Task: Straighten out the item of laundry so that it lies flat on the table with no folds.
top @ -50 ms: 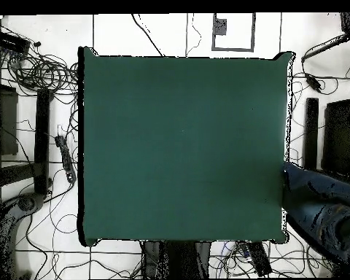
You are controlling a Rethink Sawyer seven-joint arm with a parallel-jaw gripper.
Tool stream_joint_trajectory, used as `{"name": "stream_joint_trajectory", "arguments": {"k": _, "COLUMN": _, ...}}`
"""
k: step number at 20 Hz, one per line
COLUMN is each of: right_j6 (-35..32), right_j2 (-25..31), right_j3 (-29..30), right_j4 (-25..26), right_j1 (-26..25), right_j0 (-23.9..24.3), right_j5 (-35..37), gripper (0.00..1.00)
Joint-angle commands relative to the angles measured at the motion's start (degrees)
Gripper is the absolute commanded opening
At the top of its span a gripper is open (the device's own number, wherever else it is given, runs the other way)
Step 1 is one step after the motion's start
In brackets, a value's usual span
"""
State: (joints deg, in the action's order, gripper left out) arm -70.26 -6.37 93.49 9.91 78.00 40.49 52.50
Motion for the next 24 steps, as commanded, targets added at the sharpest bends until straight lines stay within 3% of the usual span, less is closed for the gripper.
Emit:
{"name": "stream_joint_trajectory", "arguments": {"k": 1, "right_j6": -3.9, "right_j2": 4.7, "right_j3": 9.2, "right_j4": 0.5, "right_j1": -3.9, "right_j0": -6.0, "right_j5": -4.2, "gripper": 0.00}}
{"name": "stream_joint_trajectory", "arguments": {"k": 9, "right_j6": -9.8, "right_j2": 2.7, "right_j3": 8.5, "right_j4": -0.4, "right_j1": -6.4, "right_j0": -12.0, "right_j5": 0.4, "gripper": 0.00}}
{"name": "stream_joint_trajectory", "arguments": {"k": 18, "right_j6": -16.1, "right_j2": 0.4, "right_j3": 10.2, "right_j4": -2.6, "right_j1": -5.8, "right_j0": -19.8, "right_j5": -1.0, "gripper": 0.00}}
{"name": "stream_joint_trajectory", "arguments": {"k": 24, "right_j6": -21.0, "right_j2": -0.8, "right_j3": 8.9, "right_j4": -5.9, "right_j1": -7.0, "right_j0": -24.6, "right_j5": 2.5, "gripper": 0.00}}
